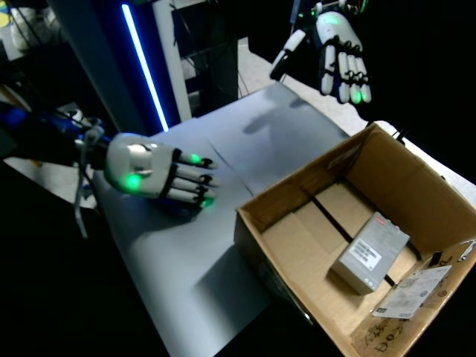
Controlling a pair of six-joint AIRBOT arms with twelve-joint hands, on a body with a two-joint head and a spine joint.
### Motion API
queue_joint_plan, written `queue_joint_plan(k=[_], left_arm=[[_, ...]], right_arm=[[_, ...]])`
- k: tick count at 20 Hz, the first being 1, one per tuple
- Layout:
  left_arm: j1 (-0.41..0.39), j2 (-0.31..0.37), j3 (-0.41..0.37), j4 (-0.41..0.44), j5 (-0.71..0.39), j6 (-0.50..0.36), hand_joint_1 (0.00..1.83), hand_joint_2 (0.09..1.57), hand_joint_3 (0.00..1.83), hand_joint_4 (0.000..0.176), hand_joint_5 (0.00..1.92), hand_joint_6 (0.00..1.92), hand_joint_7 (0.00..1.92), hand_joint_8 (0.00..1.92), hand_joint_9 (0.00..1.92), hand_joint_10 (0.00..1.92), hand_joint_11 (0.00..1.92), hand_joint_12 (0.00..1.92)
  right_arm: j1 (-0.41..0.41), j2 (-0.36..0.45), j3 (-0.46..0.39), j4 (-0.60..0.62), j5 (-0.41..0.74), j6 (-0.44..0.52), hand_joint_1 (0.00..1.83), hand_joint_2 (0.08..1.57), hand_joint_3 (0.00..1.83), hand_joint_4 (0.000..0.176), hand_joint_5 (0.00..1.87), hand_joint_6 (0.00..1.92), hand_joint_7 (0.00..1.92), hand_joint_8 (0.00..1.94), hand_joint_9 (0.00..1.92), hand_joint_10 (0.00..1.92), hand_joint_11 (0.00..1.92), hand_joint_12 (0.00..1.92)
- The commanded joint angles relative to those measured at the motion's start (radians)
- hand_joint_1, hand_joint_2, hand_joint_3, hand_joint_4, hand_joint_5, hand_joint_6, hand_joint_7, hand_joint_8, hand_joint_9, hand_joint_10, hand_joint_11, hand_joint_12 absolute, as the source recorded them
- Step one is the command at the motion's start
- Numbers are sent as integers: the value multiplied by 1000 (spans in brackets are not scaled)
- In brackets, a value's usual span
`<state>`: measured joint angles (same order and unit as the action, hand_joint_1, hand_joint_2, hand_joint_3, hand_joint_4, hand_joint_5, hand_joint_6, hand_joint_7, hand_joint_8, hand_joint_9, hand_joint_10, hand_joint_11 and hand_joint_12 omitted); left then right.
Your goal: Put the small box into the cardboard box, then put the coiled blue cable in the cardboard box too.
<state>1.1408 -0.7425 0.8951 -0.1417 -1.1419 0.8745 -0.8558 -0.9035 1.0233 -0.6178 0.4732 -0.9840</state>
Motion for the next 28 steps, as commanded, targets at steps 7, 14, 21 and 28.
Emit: queue_joint_plan(k=[7, 14, 21, 28], left_arm=[[-5, -9, 6, -3, -118, -13, 662, 790, 4, 176, 154, 1, 140, 2, 79, 3, 0, 0], [-3, -9, 6, 0, -126, -25, 636, 801, 4, 176, 159, 0, 148, 2, 91, 3, 15, 7], [-1, -10, 6, 2, -130, -28, 636, 812, 0, 176, 169, 1, 162, 0, 105, 0, 7, 5], [0, -10, 6, 3, -132, -30, 624, 816, 1, 169, 158, 1, 158, 0, 112, 0, 89, 42]], right_arm=[[33, 49, -26, 13, 42, -1, 998, 701, 0, 176, 107, 3, 0, 0, 0, 0, 0, 171], [32, 74, -35, 29, 37, -1, 1051, 713, 1, 176, 108, 0, 0, 0, 0, 0, 0, 580], [30, 67, -22, 28, -10, -1, 1249, 895, 0, 176, 336, 18, 184, 10, 281, 19, 29, 1207], [27, 58, -18, 28, -14, -1, 1383, 967, 0, 0, 853, 4, 632, 24, 835, 113, 655, 1243]])
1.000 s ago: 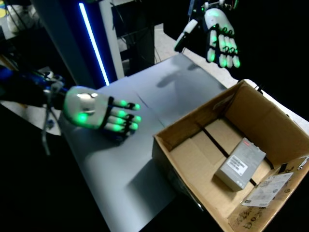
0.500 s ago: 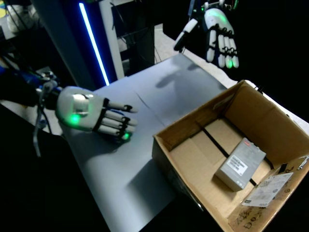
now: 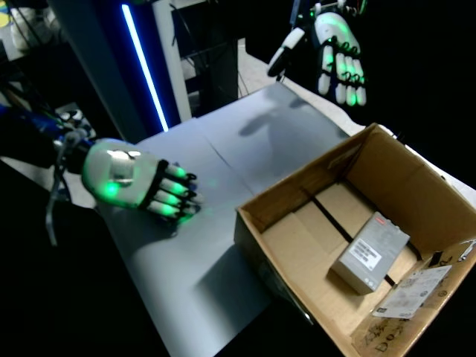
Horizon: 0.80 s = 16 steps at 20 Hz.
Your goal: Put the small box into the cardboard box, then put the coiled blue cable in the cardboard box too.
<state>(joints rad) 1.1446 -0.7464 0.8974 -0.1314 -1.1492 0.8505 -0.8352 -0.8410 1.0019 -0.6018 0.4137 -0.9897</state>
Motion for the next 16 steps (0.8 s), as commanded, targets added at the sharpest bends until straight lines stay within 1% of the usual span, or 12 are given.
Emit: queue_joint_plan(k=[1, 2, 5, 7, 8, 9, 10, 11, 13, 14, 15, 16], left_arm=[[-4, -6, 4, -7, -125, -6, 625, 814, 0, 168, 161, 2, 160, 1, 114, 1, 93, 44], [-4, -6, 4, -7, -126, -6, 616, 819, 2, 164, 161, 2, 160, 1, 115, 1, 95, 45], [-4, -6, 4, -7, -126, -6, 642, 818, 1, 164, 157, 0, 151, 0, 104, 0, 68, 35], [-4, -6, 4, -7, -126, -6, 651, 820, 1, 162, 154, 1, 149, 1, 103, 1, 73, 37], [-4, -8, 5, -7, -125, -6, 633, 822, 2, 171, 158, 2, 154, 2, 109, 3, 77, 39], [-4, -9, 6, -7, -125, -6, 631, 817, 0, 176, 159, 2, 155, 1, 105, 0, 47, 26], [-4, -10, 7, -8, -123, -6, 641, 823, 2, 168, 162, 3, 155, 1, 103, 0, 46, 26], [-3, -12, 8, -8, -121, -6, 635, 819, 0, 170, 163, 2, 162, 3, 113, 3, 49, 28], [-3, -12, 10, -8, -120, -6, 640, 808, 0, 176, 162, 1, 164, 2, 110, 1, 14, 14], [-3, -12, 11, -8, -120, -6, 640, 810, 0, 176, 162, 1, 164, 2, 112, 1, 15, 14], [-3, -12, 11, -8, -121, -6, 620, 812, 0, 176, 161, 0, 161, 0, 112, 1, 19, 16], [-3, -12, 12, -9, -125, -6, 619, 808, 0, 173, 162, 1, 161, 0, 113, 1, 9, 12]], right_arm=[[7, -7, 4, 12, 46, 5, 1389, 1036, 2, 0, 910, 4, 761, 72, 884, 381, 772, 1338], [7, -11, 7, 12, 46, 5, 1337, 1204, 2, 0, 809, 1119, 620, 1407, 842, 1339, 851, 1407], [7, -20, 11, 13, 46, 5, 1147, 1277, 4, 0, 733, 1325, 638, 1615, 742, 1599, 890, 1423], [8, -23, 13, 13, 46, 5, 1109, 1319, 4, 8, 637, 1497, 611, 1652, 734, 1750, 892, 1600], [8, -24, 14, 15, 47, 5, 1310, 1299, 1, 0, 490, 1593, 621, 1618, 731, 1915, 938, 1731], [9, -25, 14, 23, 48, 5, 1312, 1302, 2, 0, 461, 1683, 619, 1635, 793, 1921, 979, 1786], [11, -25, 14, 33, 53, 5, 1302, 1328, 8, 0, 451, 1786, 579, 1702, 841, 1921, 1018, 1857], [12, -23, 14, 34, 77, 5, 1287, 1358, 16, 0, 428, 1898, 533, 1781, 896, 1921, 1081, 1921], [15, -18, 12, 45, 119, 5, 1268, 1386, 25, 0, 563, 1921, 493, 1850, 888, 1921, 1118, 1921], [23, -12, 10, 58, 148, 5, 1488, 1308, 0, 0, 572, 1921, 690, 1924, 911, 1921, 1115, 1921], [42, -5, 4, 61, 165, 5, 1557, 1279, 0, 0, 577, 1921, 738, 1940, 945, 1921, 1140, 1921], [62, 2, -1, 61, 182, 5, 1288, 1356, 34, 0, 537, 1921, 535, 1809, 936, 1921, 1143, 1921]])
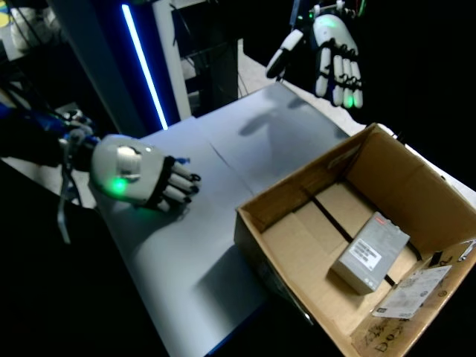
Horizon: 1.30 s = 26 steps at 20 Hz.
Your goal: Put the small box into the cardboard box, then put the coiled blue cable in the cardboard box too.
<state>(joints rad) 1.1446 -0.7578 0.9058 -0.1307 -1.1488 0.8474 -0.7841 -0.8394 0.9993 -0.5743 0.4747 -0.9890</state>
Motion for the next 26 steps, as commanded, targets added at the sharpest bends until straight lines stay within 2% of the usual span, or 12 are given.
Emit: queue_joint_plan(k=[1, 3, 5, 7, 9, 13, 17, 18, 21, 23, 24, 26], left_arm=[[-2, 0, 4, -11, -128, -3, 657, 807, 0, 171, 167, 2, 155, 0, 106, 0, 5, 11], [-2, -1, 4, -11, -128, -3, 659, 815, 2, 160, 161, 0, 153, 3, 114, 4, 47, 31], [-2, -1, 4, -11, -129, -3, 629, 808, 0, 175, 152, 0, 160, 3, 132, 8, 68, 43], [-1, -1, 4, -11, -127, -3, 618, 801, 0, 176, 157, 2, 164, 2, 122, 0, 0, 0], [-1, -2, 5, -12, -128, -3, 642, 807, 1, 176, 169, 4, 165, 0, 112, 0, 0, 0], [-1, -5, 7, -13, -135, -3, 615, 825, 5, 174, 159, 0, 136, 0, 87, 2, 67, 29], [-1, -16, 15, -16, -140, -3, 683, 827, 0, 160, 143, 6, 114, 8, 87, 10, 124, 50], [-1, -19, 17, -16, -140, -3, 667, 816, 0, 152, 151, 7, 118, 6, 87, 8, 112, 44], [-2, -23, 20, -17, -140, -3, 686, 827, 2, 176, 133, 0, 79, 0, 27, 0, 54, 20], [-3, -23, 20, -16, -137, -3, 656, 834, 3, 176, 112, 0, 66, 0, 14, 0, 20, 6], [-4, -25, 22, -16, -133, -3, 648, 832, 2, 176, 114, 2, 68, 1, 24, 5, 22, 7], [-10, -29, 25, -15, -125, -3, 627, 833, 2, 176, 117, 2, 60, 2, 11, 0, 0, 0]], right_arm=[[22, 6, -3, 33, 141, 4, 1293, 1334, 25, 0, 568, 1921, 570, 1738, 951, 1921, 1144, 1907], [44, 23, -15, 34, 186, 4, 1293, 1331, 30, 0, 564, 1921, 574, 1738, 1002, 1921, 1151, 1921], [87, 44, -27, 45, 199, 4, 1565, 1254, 0, 0, 500, 1921, 761, 1941, 1068, 1921, 1257, 1921], [92, 58, -29, 55, 280, 4, 1148, 1327, 29, 0, 517, 1564, 694, 1712, 1064, 1921, 1310, 1921], [104, 64, -29, 82, 338, 4, 1007, 1408, 14, 0, 460, 1764, 748, 1900, 1178, 1921, 1365, 1921], [157, 62, -28, 140, 440, 4, 1090, 1365, 0, 0, 522, 1574, 640, 1754, 944, 1921, 1223, 1921], [158, 32, 2, 229, 512, 4, 914, 1428, 2, 0, 481, 1781, 992, 1940, 1243, 1921, 1303, 1921], [164, 15, 18, 250, 528, 4, 759, 1492, 15, 0, 401, 1918, 897, 1941, 1172, 1921, 1236, 1921], [211, -27, 60, 259, 531, 4, 883, 1493, 5, 0, 384, 1900, 656, 1941, 1058, 1921, 1229, 1921], [249, -60, 96, 264, 531, 4, 938, 1448, 0, 0, 450, 1827, 797, 1941, 1171, 1921, 1312, 1921], [267, -77, 116, 269, 530, 4, 1417, 1331, 0, 0, 492, 1917, 723, 1941, 1163, 1921, 1320, 1921], [308, -112, 159, 286, 513, 4, 1558, 1252, 0, 62, 607, 1921, 645, 1941, 1214, 1921, 1409, 1921]])
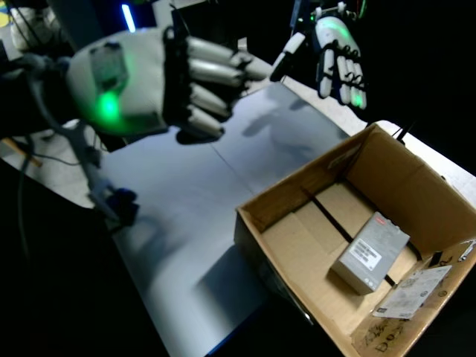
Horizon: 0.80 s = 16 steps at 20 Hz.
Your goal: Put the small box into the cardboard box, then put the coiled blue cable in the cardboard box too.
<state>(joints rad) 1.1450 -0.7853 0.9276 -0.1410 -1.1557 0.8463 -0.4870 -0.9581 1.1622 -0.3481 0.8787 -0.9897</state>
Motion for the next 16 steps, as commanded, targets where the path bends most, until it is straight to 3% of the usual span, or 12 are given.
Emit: queue_joint_plan(k=[1, 2, 8, 10, 12, 13, 14, 15, 16], left_arm=[[-11, -2, 4, -3, -117, -2, 675, 824, 0, 176, 130, 7, 72, 6, 22, 4, 0, 0], [-13, -2, 5, -2, -115, -2, 680, 819, 0, 176, 132, 6, 79, 8, 28, 6, 0, 0], [-58, -31, 37, 35, -72, -32, 719, 758, 0, 176, 153, 4, 111, 6, 53, 6, 0, 0], [-71, -39, 46, 49, -58, -39, 719, 768, 0, 176, 154, 3, 108, 3, 61, 7, 0, 0], [-83, -44, 49, 60, -46, -39, 695, 772, 0, 176, 162, 4, 117, 4, 75, 9, 30, 14], [-89, -47, 51, 65, -34, -39, 699, 772, 0, 172, 175, 6, 122, 3, 84, 8, 52, 26], [-89, -48, 51, 65, -34, -39, 695, 772, 0, 175, 171, 4, 122, 3, 89, 9, 73, 37], [-89, -48, 51, 65, -34, -39, 688, 767, 0, 176, 169, 2, 128, 4, 103, 12, 88, 46], [-89, -48, 52, 64, -33, -43, 701, 760, 0, 176, 166, 0, 122, 1, 90, 5, 63, 39]], right_arm=[[36, -12, 18, 64, 89, 5, 1603, 1163, 0, 76, 698, 1921, 676, 1941, 1182, 1921, 1374, 1921], [61, -32, 41, 69, 68, 5, 1674, 1127, 0, 0, 772, 1921, 724, 1941, 1204, 1921, 1383, 1921], [210, -225, 258, 105, -100, 5, 1650, 1085, 1, 0, 758, 1921, 815, 1941, 1128, 1921, 1262, 1921], [246, -295, 332, 110, -177, 5, 1664, 1122, 2, 0, 713, 1921, 773, 1941, 1034, 1921, 1146, 1921], [254, -319, 363, 110, -212, 5, 1542, 1125, 4, 0, 604, 1921, 645, 1941, 969, 1921, 1116, 1921], [255, -320, 371, 109, -215, 5, 922, 1055, 0, 8, 517, 730, 329, 1475, 622, 1807, 820, 1921], [255, -320, 372, 109, -217, 5, 789, 1043, 0, 54, 463, 463, 276, 1062, 420, 1450, 395, 1755], [255, -320, 374, 109, -220, 5, 671, 1017, 0, 83, 416, 147, 305, 514, 337, 934, 100, 1496], [255, -320, 375, 109, -223, 5, 602, 946, 0, 118, 258, 2, 347, 16, 358, 183, 0, 1149]])
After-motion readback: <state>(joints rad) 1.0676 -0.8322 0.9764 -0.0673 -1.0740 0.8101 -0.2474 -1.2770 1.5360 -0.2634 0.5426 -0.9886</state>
